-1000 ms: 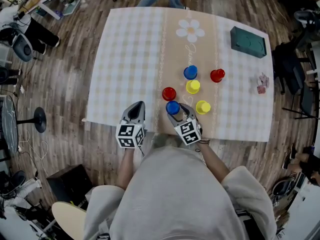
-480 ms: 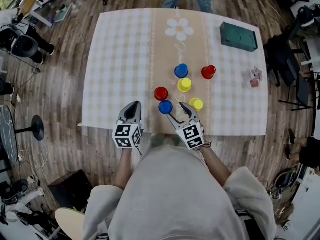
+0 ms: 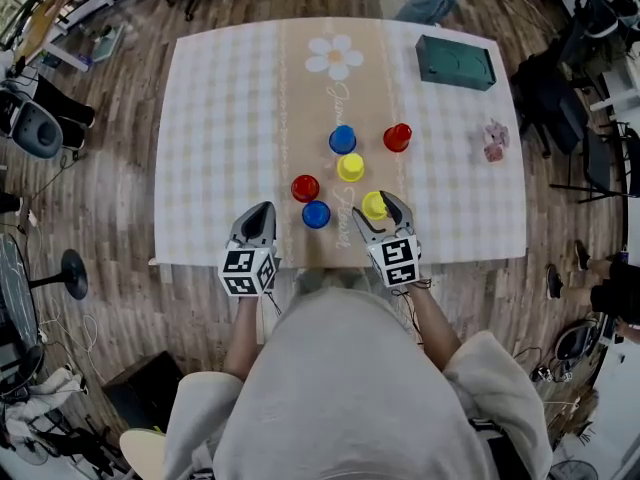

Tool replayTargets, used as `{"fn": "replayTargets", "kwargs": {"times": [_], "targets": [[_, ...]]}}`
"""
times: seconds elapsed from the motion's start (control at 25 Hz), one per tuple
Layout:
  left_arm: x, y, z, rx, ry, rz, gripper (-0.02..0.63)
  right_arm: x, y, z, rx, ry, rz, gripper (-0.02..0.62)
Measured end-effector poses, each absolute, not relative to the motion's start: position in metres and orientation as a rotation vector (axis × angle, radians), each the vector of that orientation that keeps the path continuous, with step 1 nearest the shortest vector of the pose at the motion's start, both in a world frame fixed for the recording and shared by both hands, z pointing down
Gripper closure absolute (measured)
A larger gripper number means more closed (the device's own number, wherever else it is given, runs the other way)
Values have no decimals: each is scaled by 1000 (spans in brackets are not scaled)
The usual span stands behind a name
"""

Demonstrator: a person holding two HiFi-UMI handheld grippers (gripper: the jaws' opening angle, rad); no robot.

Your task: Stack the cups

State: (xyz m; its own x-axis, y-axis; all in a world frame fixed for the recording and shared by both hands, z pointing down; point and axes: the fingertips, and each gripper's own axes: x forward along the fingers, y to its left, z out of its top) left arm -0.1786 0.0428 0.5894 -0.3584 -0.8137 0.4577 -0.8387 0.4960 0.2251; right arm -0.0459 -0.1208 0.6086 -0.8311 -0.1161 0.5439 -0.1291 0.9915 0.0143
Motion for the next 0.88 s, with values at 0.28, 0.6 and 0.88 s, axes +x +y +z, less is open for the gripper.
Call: {"fn": "replayTargets", "kwargs": {"times": [0.28,0.6,0.88], "targets": [[-173,35,588,1373,-2218,72,592,-22,-149,644,247,-2470,67,314],[-171,35,591,1361,-2215,60,592,-19,-150,670,225,-2410,83,341],[-170,36,592,1349,-2219,57,592,-19,-151,674,208,-2409,78,375]]}}
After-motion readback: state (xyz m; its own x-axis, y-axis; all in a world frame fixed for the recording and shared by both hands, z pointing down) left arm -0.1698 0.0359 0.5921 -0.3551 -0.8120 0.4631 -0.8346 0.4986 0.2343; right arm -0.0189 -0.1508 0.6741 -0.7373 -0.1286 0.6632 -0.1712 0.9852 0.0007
